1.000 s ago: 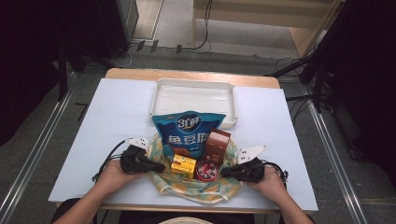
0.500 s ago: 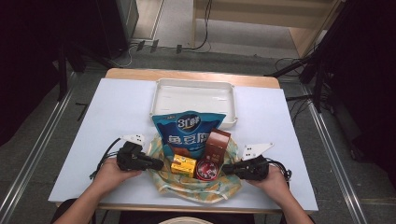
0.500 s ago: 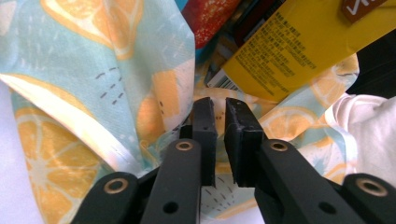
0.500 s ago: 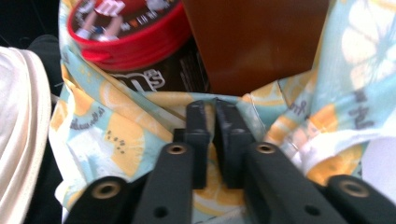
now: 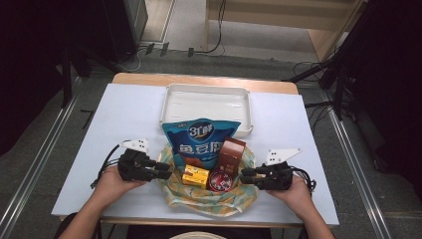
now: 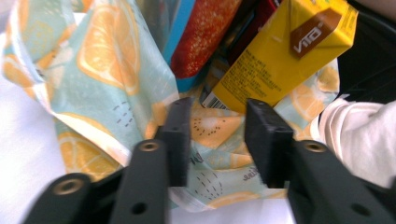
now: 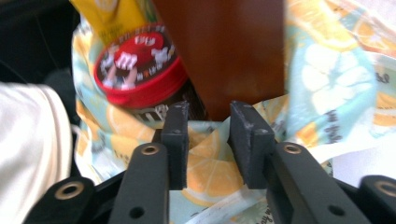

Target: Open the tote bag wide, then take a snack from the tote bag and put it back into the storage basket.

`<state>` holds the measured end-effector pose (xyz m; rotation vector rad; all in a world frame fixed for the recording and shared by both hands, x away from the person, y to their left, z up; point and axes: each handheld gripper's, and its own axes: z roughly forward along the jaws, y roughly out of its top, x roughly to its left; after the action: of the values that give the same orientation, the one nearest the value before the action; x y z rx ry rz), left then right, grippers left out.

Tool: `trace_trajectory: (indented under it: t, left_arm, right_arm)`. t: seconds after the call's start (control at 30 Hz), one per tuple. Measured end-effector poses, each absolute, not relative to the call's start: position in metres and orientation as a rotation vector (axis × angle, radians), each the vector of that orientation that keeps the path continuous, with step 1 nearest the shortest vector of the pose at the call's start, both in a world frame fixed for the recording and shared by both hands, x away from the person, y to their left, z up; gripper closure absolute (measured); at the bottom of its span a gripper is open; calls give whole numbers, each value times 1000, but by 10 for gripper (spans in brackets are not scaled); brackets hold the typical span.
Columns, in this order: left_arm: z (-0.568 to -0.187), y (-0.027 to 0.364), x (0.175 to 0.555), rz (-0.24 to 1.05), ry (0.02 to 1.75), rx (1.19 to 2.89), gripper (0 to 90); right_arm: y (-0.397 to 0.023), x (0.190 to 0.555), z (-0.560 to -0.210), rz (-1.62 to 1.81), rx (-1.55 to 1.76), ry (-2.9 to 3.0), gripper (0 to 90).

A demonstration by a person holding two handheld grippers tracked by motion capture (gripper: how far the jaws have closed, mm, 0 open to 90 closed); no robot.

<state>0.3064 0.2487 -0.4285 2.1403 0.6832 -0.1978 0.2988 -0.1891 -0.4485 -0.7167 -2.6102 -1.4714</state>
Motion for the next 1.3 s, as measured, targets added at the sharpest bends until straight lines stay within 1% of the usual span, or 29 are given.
trace_trajectory:
  t: [0.13, 0.3, 0.47, 0.63, 1.07, 1.2, 1.3]
  left_arm:
    - [-422, 253, 305, -167, 693, 2123, 510]
    - [-418, 257, 307, -142, 708, 2123, 463]
    - [-416, 258, 309, -121, 723, 2119, 447]
    - [-414, 257, 310, -120, 726, 2120, 434]
    - [-398, 253, 319, -102, 714, 2111, 435]
    - [-382, 249, 322, -68, 682, 2109, 435]
    - [-373, 246, 325, -66, 674, 2103, 434]
  right_arm:
    - [-196, 301, -443, -1500, -818, -2559, 610]
    - [-207, 305, -442, -1526, -911, -2580, 577]
    - [-215, 307, -443, -1522, -997, -2583, 568]
    - [-218, 308, -443, -1525, -1045, -2581, 522]
    - [-217, 311, -446, -1496, -1095, -2581, 483]
    - [-218, 311, -447, -1482, -1115, -2581, 483]
    - [-218, 312, -448, -1480, -1110, -2589, 482]
